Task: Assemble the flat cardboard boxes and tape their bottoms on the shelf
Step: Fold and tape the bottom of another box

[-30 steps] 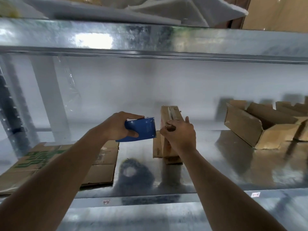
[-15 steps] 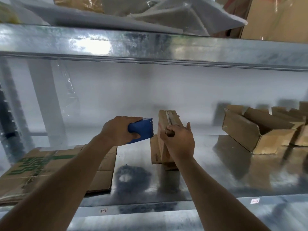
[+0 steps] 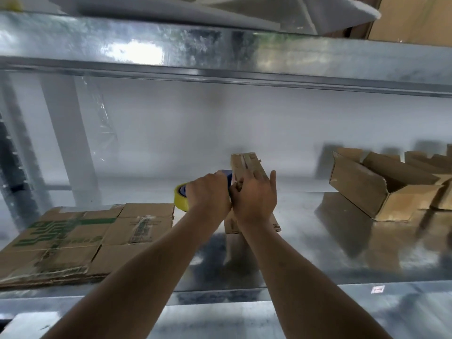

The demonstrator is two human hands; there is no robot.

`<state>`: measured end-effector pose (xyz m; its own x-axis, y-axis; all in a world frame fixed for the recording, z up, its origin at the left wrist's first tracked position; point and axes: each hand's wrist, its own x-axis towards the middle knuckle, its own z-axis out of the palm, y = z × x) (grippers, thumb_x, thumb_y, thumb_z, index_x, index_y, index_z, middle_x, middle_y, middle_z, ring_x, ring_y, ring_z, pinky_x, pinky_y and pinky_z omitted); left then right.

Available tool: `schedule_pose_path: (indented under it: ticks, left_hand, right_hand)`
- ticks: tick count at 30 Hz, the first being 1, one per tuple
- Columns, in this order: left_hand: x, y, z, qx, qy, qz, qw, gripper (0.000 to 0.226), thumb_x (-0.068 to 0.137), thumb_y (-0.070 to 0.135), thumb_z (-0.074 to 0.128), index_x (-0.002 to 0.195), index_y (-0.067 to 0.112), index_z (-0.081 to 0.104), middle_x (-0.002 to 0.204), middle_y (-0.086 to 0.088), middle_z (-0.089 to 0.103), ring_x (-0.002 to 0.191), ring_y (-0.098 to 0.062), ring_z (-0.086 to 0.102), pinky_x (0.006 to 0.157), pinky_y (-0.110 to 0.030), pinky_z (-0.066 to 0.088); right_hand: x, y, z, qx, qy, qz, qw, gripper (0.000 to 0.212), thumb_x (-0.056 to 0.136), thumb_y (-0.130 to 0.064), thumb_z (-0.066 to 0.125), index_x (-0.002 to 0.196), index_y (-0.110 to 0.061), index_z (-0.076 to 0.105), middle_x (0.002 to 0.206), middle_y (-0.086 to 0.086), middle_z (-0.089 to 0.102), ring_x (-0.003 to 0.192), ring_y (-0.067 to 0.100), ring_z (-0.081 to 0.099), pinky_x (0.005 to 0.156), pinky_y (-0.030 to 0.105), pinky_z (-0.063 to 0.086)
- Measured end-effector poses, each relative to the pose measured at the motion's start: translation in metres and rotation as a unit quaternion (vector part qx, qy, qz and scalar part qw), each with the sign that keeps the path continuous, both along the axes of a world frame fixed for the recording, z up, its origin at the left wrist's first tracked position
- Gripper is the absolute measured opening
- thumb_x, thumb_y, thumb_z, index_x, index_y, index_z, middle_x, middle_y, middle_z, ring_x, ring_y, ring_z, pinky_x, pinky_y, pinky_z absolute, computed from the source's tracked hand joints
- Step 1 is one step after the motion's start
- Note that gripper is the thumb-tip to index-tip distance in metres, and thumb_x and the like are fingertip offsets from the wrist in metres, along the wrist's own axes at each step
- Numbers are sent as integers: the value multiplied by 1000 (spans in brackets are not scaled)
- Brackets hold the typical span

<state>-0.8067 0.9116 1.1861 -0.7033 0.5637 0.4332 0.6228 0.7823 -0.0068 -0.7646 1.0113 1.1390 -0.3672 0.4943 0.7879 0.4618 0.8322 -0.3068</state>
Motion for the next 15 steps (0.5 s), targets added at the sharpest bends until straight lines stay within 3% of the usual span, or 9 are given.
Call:
schedule_pose_path:
  ticks: [4, 6, 9, 13, 15]
  left_hand:
    - [-19, -9, -9, 32, -31, 17, 999, 47, 87, 26, 70, 130, 30, 51, 85, 1, 57, 71, -23, 56, 52, -28, 32]
    - [-26, -16, -15, 48, -40, 16, 998, 54, 89, 30, 69, 137, 33, 44, 90, 1, 60, 73, -24, 58, 54, -28, 41]
    - [-32, -21, -25, 52, -38, -2, 998, 65, 94, 41, 65, 151, 41, 33, 105, 0, 69, 86, -27, 67, 73, -36, 58]
    - [-31, -27, -31, 67, -41, -14, 997, 68, 97, 46, 62, 156, 45, 28, 115, 1, 70, 98, -26, 69, 70, -32, 50]
    - [-28, -28, -33, 77, -48, -21, 996, 65, 97, 45, 64, 154, 44, 32, 116, 1, 70, 99, -25, 68, 68, -31, 46]
  right_hand:
    - [9, 4, -4, 16, -16, -23, 999, 58, 94, -45, 69, 145, -20, 56, 138, 2, 65, 132, 26, 59, 130, 47, 11]
    - [12, 9, -4, 8, -19, -32, 999, 59, 96, -48, 67, 147, -21, 53, 143, 2, 62, 134, 25, 57, 130, 46, 9]
    - [15, 10, -5, 4, 2, -12, 1000, 51, 100, -38, 60, 147, -20, 54, 146, 4, 61, 134, 27, 57, 129, 49, 18]
    - [17, 12, -5, -13, 6, 3, 1000, 53, 98, -46, 61, 144, -21, 53, 145, 3, 60, 129, 27, 59, 123, 49, 31]
    - [20, 13, -4, -12, 7, 6, 1000, 44, 99, -40, 58, 137, -19, 58, 141, 5, 62, 122, 28, 61, 118, 48, 38]
